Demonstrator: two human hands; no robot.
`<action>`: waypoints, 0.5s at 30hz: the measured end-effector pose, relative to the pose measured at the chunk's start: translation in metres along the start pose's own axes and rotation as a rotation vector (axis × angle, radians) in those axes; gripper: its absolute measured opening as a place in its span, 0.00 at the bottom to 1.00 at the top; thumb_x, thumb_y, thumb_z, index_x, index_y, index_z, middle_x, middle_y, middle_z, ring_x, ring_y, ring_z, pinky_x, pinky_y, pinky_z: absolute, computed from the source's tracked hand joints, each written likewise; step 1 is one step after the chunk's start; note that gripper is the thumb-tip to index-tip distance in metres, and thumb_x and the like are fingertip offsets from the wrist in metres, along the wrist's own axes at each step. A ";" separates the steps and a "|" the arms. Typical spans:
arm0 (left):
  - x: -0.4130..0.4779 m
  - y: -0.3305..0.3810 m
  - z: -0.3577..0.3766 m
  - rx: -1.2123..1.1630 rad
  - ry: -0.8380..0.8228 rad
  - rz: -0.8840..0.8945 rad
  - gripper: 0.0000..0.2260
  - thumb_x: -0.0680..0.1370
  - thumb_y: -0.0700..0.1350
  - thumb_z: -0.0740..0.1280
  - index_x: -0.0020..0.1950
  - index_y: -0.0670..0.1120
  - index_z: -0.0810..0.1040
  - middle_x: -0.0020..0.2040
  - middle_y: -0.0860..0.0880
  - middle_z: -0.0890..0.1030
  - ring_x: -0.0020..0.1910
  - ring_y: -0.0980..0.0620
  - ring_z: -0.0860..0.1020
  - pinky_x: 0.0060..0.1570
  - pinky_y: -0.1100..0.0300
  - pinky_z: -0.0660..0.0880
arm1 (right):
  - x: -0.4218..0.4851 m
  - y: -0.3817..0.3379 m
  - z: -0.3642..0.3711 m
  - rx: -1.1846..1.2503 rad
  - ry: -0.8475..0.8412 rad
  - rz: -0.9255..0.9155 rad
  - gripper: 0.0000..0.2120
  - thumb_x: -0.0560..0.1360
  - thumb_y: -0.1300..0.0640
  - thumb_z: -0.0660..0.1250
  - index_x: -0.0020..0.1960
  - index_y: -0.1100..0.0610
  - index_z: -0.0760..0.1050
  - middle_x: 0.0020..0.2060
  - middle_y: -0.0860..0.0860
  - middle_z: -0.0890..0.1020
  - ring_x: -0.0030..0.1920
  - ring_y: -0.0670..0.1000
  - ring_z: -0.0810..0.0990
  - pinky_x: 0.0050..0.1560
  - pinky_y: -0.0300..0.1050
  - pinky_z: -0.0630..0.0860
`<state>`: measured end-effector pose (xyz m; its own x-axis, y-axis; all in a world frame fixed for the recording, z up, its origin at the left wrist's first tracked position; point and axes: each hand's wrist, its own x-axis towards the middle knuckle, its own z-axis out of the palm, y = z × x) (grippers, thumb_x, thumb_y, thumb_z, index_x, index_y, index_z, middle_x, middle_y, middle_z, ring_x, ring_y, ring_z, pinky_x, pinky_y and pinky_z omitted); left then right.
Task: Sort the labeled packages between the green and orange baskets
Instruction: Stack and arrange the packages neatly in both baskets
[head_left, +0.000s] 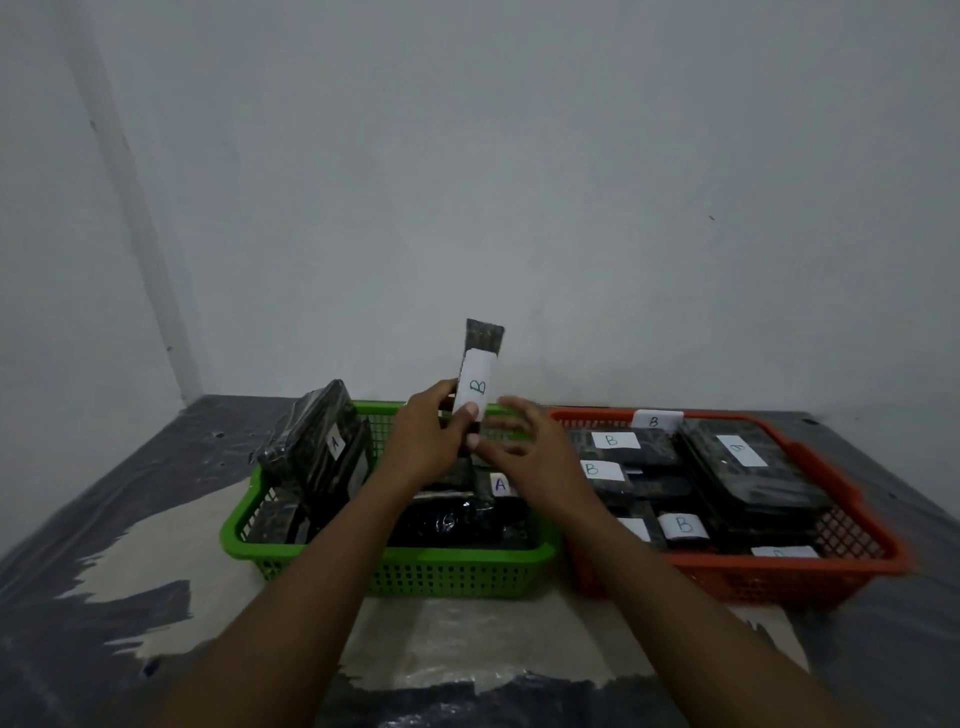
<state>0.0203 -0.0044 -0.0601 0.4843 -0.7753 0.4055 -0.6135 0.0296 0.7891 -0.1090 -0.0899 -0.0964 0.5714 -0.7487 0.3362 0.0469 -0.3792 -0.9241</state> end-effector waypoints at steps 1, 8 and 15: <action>0.002 0.001 -0.003 0.046 -0.041 0.012 0.18 0.83 0.46 0.64 0.73 0.46 0.73 0.61 0.45 0.82 0.53 0.47 0.82 0.53 0.46 0.81 | 0.001 -0.001 -0.010 -0.033 0.036 -0.028 0.36 0.72 0.52 0.77 0.75 0.49 0.64 0.66 0.47 0.76 0.56 0.44 0.81 0.47 0.34 0.81; 0.009 0.017 -0.007 0.306 -0.406 0.140 0.17 0.84 0.44 0.59 0.74 0.50 0.70 0.56 0.45 0.80 0.45 0.50 0.76 0.43 0.56 0.72 | 0.017 -0.022 -0.084 -0.801 -0.038 -0.593 0.35 0.74 0.60 0.75 0.76 0.48 0.66 0.77 0.47 0.64 0.72 0.48 0.67 0.70 0.42 0.70; 0.012 0.032 0.020 0.241 -0.380 0.317 0.21 0.78 0.50 0.70 0.70 0.53 0.70 0.58 0.52 0.78 0.50 0.54 0.80 0.47 0.64 0.76 | 0.014 -0.045 -0.150 -1.001 -0.152 -0.534 0.24 0.69 0.53 0.79 0.63 0.50 0.80 0.56 0.45 0.83 0.54 0.42 0.71 0.55 0.30 0.65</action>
<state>-0.0064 -0.0256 -0.0394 0.0208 -0.9266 0.3756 -0.8400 0.1875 0.5092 -0.2260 -0.1647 -0.0234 0.7712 -0.3140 0.5537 -0.3211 -0.9430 -0.0875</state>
